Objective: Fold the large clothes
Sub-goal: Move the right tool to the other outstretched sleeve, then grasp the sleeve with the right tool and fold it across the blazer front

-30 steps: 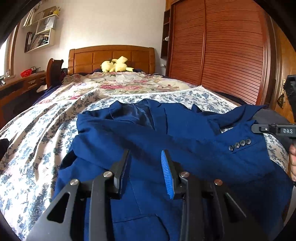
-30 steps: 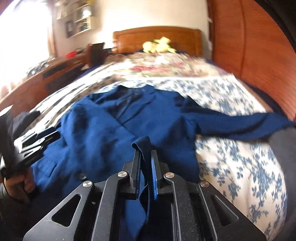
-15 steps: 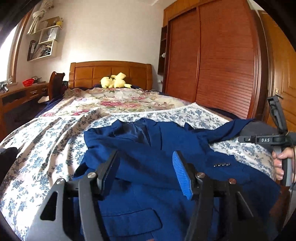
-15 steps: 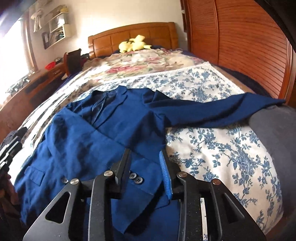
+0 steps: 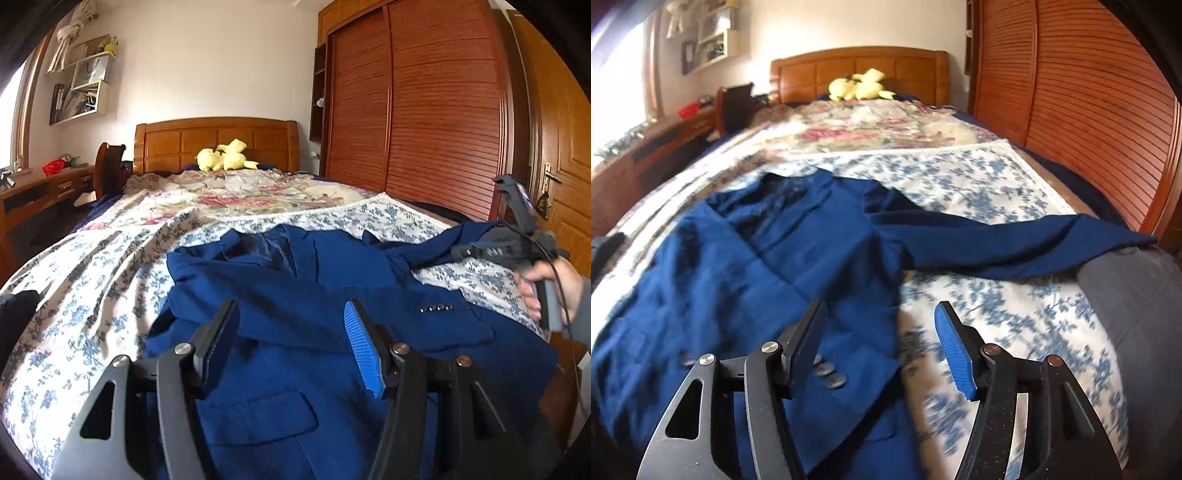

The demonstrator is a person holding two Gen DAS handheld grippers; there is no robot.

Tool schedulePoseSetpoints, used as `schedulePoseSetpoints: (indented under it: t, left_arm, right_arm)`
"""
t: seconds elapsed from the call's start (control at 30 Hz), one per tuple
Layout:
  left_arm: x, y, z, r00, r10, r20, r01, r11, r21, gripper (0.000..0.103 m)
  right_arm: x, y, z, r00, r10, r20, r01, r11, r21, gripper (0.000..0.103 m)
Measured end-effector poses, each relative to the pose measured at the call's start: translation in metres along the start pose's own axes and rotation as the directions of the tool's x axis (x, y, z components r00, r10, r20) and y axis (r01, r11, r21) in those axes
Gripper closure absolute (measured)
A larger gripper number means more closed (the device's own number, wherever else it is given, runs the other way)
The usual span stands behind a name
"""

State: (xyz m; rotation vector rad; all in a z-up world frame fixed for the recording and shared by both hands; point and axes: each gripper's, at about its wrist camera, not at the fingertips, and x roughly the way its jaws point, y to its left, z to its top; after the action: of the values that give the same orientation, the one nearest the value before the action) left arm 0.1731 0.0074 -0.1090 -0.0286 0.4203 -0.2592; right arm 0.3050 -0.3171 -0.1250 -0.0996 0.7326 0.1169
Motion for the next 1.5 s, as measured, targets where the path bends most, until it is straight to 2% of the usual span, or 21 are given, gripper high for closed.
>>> schedulePoseSetpoints:
  t: [0.2, 0.37, 0.67, 0.9, 1.03, 1.17, 1.23, 1.37, 1.4, 1.43, 1.47, 1.5]
  left_arm:
    - [0.008, -0.008, -0.007, 0.999, -0.023, -0.038, 0.023, 1.0, 0.011, 0.045]
    - [0.015, -0.012, -0.009, 0.998, -0.04, -0.056, 0.041, 0.999, 0.012, 0.045]
    - [0.024, -0.016, -0.009, 0.995, -0.069, -0.073, 0.069, 0.998, 0.001, 0.045]
    - [0.031, -0.013, -0.01, 0.993, -0.078, -0.089, 0.078, 0.997, -0.007, 0.045]
    - [0.033, -0.011, -0.011, 0.992, -0.081, -0.095, 0.08, 0.997, -0.014, 0.045]
    - [0.03, -0.008, -0.009, 0.993, -0.079, -0.091, 0.077, 0.997, -0.025, 0.045]
    - [0.029, -0.008, -0.008, 0.993, -0.079, -0.087, 0.077, 0.997, -0.027, 0.045]
    - [0.028, -0.009, -0.009, 0.993, -0.074, -0.089, 0.072, 0.997, -0.019, 0.045]
    - [0.028, -0.009, -0.01, 0.993, -0.072, -0.09, 0.071, 0.997, -0.019, 0.045]
    - [0.028, -0.01, -0.01, 0.993, -0.071, -0.091, 0.07, 0.997, -0.017, 0.045]
    - [0.028, -0.011, -0.011, 0.993, -0.069, -0.092, 0.069, 0.998, -0.012, 0.045]
    - [0.03, -0.012, -0.011, 0.993, -0.068, -0.095, 0.067, 0.998, -0.006, 0.045]
  right_arm:
    - [0.042, -0.043, 0.019, 0.995, -0.088, -0.047, 0.09, 0.995, 0.045, 0.041]
    - [0.07, -0.08, 0.031, 0.988, -0.121, -0.094, 0.133, 0.983, 0.127, 0.041]
    - [0.112, -0.121, 0.037, 0.98, -0.117, -0.16, 0.155, 0.956, 0.25, 0.041]
    - [0.136, -0.146, 0.03, 0.967, -0.107, -0.232, 0.195, 0.897, 0.396, 0.041]
    - [0.14, -0.144, 0.027, 0.961, -0.123, -0.247, 0.214, 0.896, 0.389, 0.04]
    - [0.151, -0.138, 0.029, 0.942, -0.164, -0.292, 0.262, 0.904, 0.338, 0.036]
    - [0.153, -0.139, 0.03, 0.94, -0.168, -0.295, 0.269, 0.9, 0.343, 0.03]
    - [0.158, -0.139, 0.034, 0.943, -0.17, -0.286, 0.268, 0.899, 0.348, 0.028]
    - [0.159, -0.139, 0.035, 0.951, -0.145, -0.272, 0.238, 0.907, 0.348, 0.036]
    - [0.161, -0.137, 0.037, 0.958, -0.117, -0.263, 0.206, 0.919, 0.338, 0.049]
    - [0.164, -0.135, 0.04, 0.959, -0.106, -0.262, 0.19, 0.929, 0.317, 0.08]
    - [0.164, -0.132, 0.043, 0.96, -0.115, -0.255, 0.187, 0.941, 0.281, 0.092]
